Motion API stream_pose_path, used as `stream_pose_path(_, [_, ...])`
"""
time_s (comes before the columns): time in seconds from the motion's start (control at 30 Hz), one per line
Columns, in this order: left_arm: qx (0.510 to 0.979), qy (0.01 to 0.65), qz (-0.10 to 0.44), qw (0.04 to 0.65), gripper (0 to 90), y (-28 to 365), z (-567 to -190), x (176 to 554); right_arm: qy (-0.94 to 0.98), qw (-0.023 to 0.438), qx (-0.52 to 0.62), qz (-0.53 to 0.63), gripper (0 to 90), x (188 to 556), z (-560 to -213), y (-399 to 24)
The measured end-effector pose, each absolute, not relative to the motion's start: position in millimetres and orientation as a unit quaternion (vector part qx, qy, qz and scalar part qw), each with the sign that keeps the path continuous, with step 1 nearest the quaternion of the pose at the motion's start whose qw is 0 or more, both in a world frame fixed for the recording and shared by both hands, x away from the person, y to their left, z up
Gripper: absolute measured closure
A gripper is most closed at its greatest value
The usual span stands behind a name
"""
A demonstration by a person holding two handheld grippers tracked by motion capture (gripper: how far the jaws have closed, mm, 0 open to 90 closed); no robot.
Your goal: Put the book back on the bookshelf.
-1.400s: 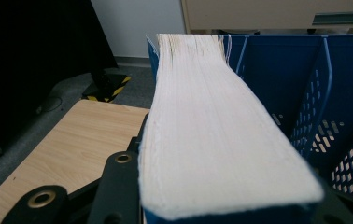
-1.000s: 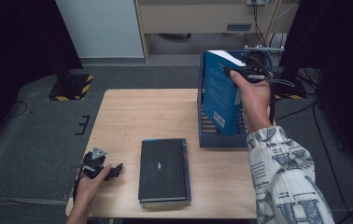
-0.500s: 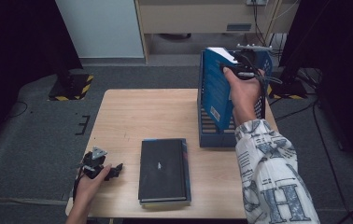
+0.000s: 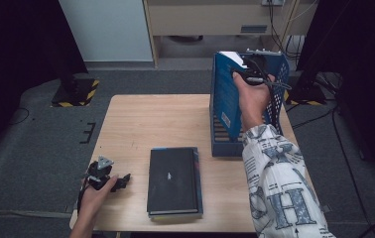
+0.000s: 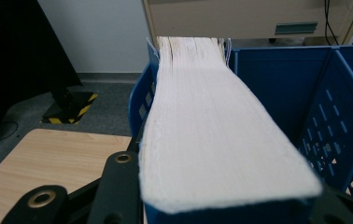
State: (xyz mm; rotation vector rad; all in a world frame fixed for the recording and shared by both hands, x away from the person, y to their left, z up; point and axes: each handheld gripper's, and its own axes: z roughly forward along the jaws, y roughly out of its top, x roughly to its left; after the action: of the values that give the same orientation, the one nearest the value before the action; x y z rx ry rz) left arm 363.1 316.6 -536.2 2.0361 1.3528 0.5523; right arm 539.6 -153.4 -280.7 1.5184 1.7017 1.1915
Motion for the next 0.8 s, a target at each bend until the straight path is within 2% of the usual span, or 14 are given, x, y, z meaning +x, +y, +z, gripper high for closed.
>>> stream_pose_path(0.8, [0.773,0.511,0.208,0.313,0.1,316.9,-536.3,363.3,0.625,0.288,0.573,0.444,60.8,545.1,-313.6,-145.5])
